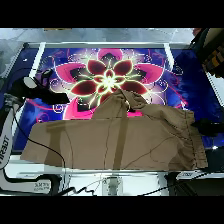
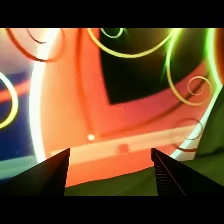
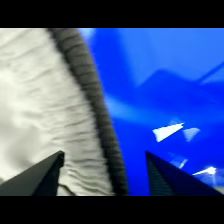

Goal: Fold the clothes and pants, and hang the long-sleeved shirts on hangers.

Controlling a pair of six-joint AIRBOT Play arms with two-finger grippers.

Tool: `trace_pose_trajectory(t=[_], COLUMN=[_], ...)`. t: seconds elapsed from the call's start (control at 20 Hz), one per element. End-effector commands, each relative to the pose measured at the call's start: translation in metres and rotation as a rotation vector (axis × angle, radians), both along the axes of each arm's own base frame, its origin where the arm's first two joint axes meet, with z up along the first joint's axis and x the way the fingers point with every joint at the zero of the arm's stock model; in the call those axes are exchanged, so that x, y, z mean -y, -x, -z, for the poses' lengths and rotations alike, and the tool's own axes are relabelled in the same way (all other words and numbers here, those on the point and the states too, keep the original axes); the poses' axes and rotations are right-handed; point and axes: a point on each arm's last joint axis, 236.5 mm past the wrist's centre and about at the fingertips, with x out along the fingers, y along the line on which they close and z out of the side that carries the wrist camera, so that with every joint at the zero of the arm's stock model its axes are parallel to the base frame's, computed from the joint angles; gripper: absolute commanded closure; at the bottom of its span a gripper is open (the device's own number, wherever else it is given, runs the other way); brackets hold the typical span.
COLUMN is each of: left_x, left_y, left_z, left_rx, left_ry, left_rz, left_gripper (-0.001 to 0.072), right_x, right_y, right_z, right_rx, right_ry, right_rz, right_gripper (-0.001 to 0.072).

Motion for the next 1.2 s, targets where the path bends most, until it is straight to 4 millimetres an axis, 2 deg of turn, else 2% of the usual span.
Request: trace_pose_trajectory(t=[0.0, 0.05, 0.1, 0.2, 0.25, 0.4, 0.65, 0.8, 0.85, 1.0, 1.05, 1.1, 1.15], left_x=[0.026, 0.034, 0.043, 0.063, 0.074, 0.101, 0.135, 0.156, 0.163, 0.179, 0.183, 0.187, 0.189], left_y=[-0.004, -0.005, -0.005, -0.004, -0.002, 0.008, 0.026, 0.036, 0.038, 0.039, 0.038, 0.037, 0.036], left_z=[0.015, 0.02, 0.025, 0.034, 0.04, 0.06, 0.094, 0.099, 0.099, 0.1, 0.1, 0.101, 0.101], left_rx=[-0.033, -0.041, -0.049, -0.056, -0.054, -0.044, -0.112, -0.092, -0.084, -0.059, -0.047, -0.03, -0.009], left_ry=[0.12, 0.15, 0.178, 0.224, 0.237, 0.224, 0.222, 0.209, 0.204, 0.189, 0.183, 0.176, 0.168], left_rz=[0.004, 0.018, 0.032, 0.087, 0.132, 0.302, 0.393, 0.504, 0.524, 0.554, 0.557, 0.571, 0.596], left_gripper=[0.0117, 0.0117, 0.0117, 0.0117, 0.0117, 0.0117, 0.0117, 0.0125, 0.0166, 0.017, 0.0284, 0.0491, 0.0648], right_x=[-0.023, -0.025, -0.025, -0.025, -0.024, -0.024, -0.025, -0.025, -0.025, -0.026, -0.026, -0.027, -0.028], right_y=[-0.001, -0.006, -0.01, -0.014, -0.014, -0.014, -0.015, -0.015, -0.015, -0.015, -0.014, -0.014, -0.014], right_z=[0.0, -0.002, -0.004, -0.005, -0.005, -0.005, -0.006, -0.006, -0.006, -0.006, -0.007, -0.007, -0.008], right_rx=[0.042, 0.066, 0.089, 0.109, 0.111, 0.113, 0.116, 0.116, 0.116, 0.115, 0.115, 0.114, 0.113], right_ry=[-0.104, -0.114, -0.113, -0.112, -0.107, -0.106, -0.11, -0.11, -0.111, -0.114, -0.117, -0.12, -0.125], right_rz=[-0.082, -0.082, -0.082, -0.081, -0.083, -0.086, -0.083, -0.083, -0.083, -0.085, -0.087, -0.088, -0.089], right_gripper=[0.0165, 0.0212, 0.0348, 0.0666, 0.0691, 0.069, 0.069, 0.069, 0.069, 0.0691, 0.069, 0.069, 0.0691])
